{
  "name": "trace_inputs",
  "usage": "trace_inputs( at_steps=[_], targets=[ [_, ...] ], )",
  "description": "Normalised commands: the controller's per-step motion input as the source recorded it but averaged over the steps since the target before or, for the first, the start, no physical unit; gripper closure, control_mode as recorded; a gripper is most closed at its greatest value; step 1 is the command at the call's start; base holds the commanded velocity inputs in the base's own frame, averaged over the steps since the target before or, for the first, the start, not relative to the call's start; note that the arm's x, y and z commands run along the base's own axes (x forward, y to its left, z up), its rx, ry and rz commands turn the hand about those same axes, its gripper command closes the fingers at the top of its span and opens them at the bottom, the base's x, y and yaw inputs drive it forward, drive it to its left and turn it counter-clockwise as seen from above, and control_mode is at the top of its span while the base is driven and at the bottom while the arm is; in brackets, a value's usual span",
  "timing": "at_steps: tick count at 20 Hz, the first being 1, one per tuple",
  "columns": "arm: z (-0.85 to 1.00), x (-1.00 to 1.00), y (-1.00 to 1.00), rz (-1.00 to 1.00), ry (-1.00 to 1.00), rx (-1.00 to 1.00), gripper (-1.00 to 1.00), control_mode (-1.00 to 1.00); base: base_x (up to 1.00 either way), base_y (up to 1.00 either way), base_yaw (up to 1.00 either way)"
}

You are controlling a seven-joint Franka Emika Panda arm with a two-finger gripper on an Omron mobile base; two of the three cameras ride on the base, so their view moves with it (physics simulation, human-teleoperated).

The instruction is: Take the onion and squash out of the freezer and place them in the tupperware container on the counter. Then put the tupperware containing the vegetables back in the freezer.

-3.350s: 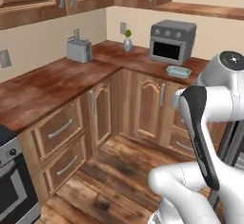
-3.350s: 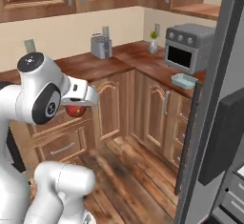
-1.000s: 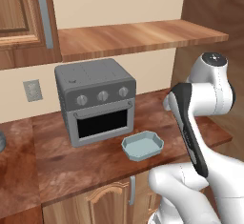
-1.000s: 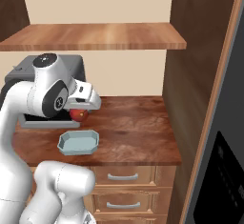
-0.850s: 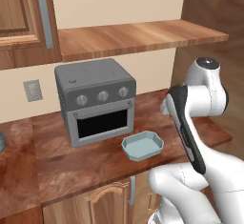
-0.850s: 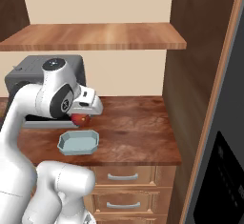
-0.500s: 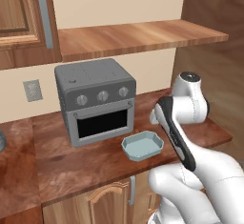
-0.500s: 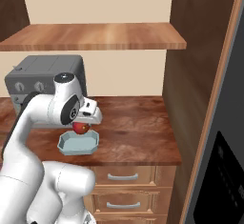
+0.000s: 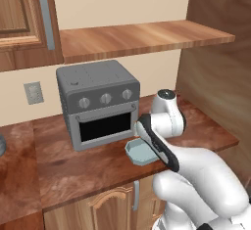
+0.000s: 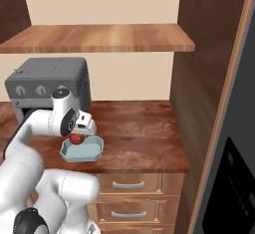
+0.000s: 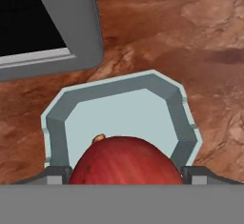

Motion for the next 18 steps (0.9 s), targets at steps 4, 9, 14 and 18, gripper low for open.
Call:
trace_inputs(
  at_steps=[4, 9, 14, 18],
  targets=[
    [-0.5, 0.37, 0.19, 0.0, 0.1, 0.0, 1.0, -1.0, 0.0, 0.0, 0.0],
    [-0.46, 0.03, 0.07, 0.0, 0.07, 0.0, 1.0, -1.0, 0.0, 0.0, 0.0],
    [-0.41, 0.0, 0.09, 0.0, 0.03, 0.0, 1.0, -1.0, 0.0, 0.0, 0.0],
    [-0.07, 0.0, 0.07, 0.0, 0.0, 0.0, -1.0, -1.0, 0.0, 0.0, 0.0]
  ],
)
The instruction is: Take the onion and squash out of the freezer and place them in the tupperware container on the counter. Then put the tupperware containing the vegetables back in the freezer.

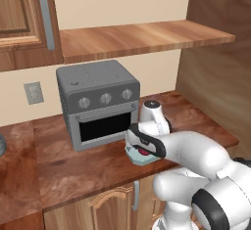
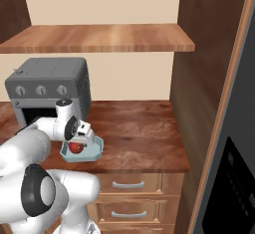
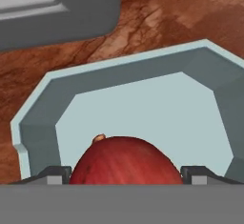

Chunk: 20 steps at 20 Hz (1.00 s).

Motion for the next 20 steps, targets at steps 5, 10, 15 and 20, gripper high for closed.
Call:
trace_inputs(
  at_steps=[5, 10, 15, 20],
  targets=[
    [0.0, 0.03, 0.0, 0.0, -0.04, 0.0, -1.0, -1.0, 0.0, 0.0, 0.0],
    [0.11, 0.0, 0.0, 0.0, -0.07, 0.02, -1.0, -1.0, 0.0, 0.0, 0.0],
    [0.61, -0.3, -0.02, 0.0, -0.18, 0.06, -1.0, -1.0, 0.0, 0.0, 0.0],
    [0.95, -0.87, -0.2, -0.01, -0.18, 0.06, -1.0, -1.0, 0.0, 0.0, 0.0]
  ],
)
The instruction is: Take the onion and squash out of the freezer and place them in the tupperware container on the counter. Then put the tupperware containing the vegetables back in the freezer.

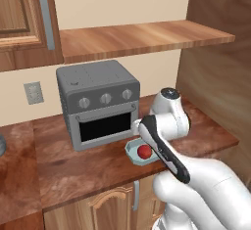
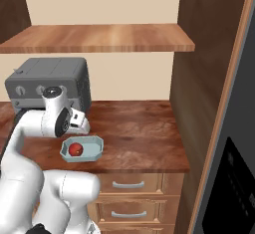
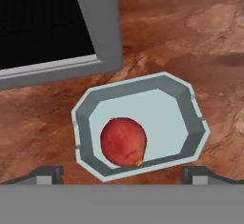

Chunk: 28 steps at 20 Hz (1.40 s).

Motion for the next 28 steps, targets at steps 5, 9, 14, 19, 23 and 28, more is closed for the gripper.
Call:
trace_inputs(
  at_steps=[5, 9, 14, 19, 23, 28],
  targets=[
    [0.94, -1.0, -0.37, 0.0, -0.13, 0.05, -1.0, -1.0, 0.0, 0.0, 0.0],
    [0.89, -0.98, -0.34, 0.0, -0.12, 0.06, -1.0, -1.0, 0.0, 0.0, 0.0],
    [0.64, -0.79, -0.32, 0.0, -0.1, 0.06, -1.0, -1.0, 0.0, 0.0, 0.0],
    [0.13, -0.43, -0.1, 0.0, -0.02, 0.04, -1.0, 1.0, -0.17, -0.01, 0.0],
    [0.0, 0.0, 0.0, 0.0, 0.0, 0.0, -1.0, 1.0, -1.0, -0.48, 0.0],
    [0.0, 0.0, 0.0, 0.0, 0.0, 0.0, -1.0, 1.0, -1.0, -0.87, -0.01]
  ],
)
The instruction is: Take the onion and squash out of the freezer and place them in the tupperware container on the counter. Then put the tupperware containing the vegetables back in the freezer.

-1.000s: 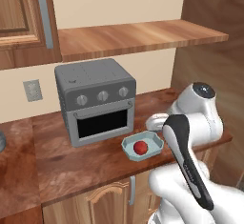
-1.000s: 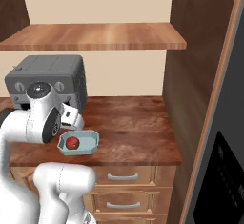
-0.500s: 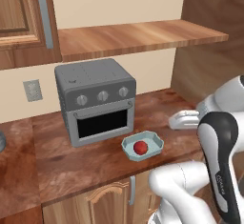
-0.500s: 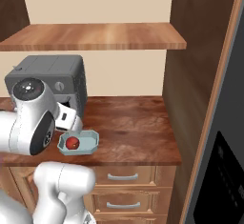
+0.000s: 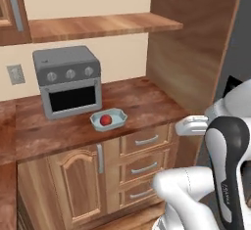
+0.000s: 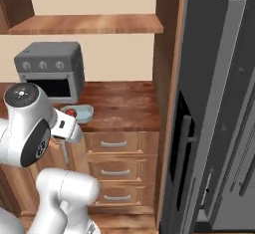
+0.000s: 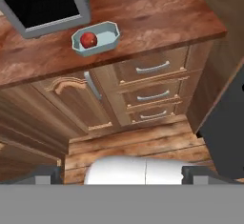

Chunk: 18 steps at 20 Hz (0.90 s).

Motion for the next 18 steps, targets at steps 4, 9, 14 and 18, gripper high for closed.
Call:
trace_inputs(
  at_steps=[4, 9, 14, 18],
  targets=[
    [0.0, 0.0, 0.0, 0.0, 0.0, 0.0, -1.0, 1.0, -1.0, -0.96, -0.02],
    [0.0, 0.0, 0.0, 0.0, 0.0, 0.0, -1.0, 1.0, -1.0, -0.84, 0.0],
    [0.0, 0.0, 0.0, 0.0, 0.0, 0.0, -1.0, 1.0, -0.98, -0.8, 0.0],
    [0.0, 0.0, 0.0, 0.0, 0.0, 0.0, -1.0, 1.0, -0.11, -1.0, 0.0]
  ],
)
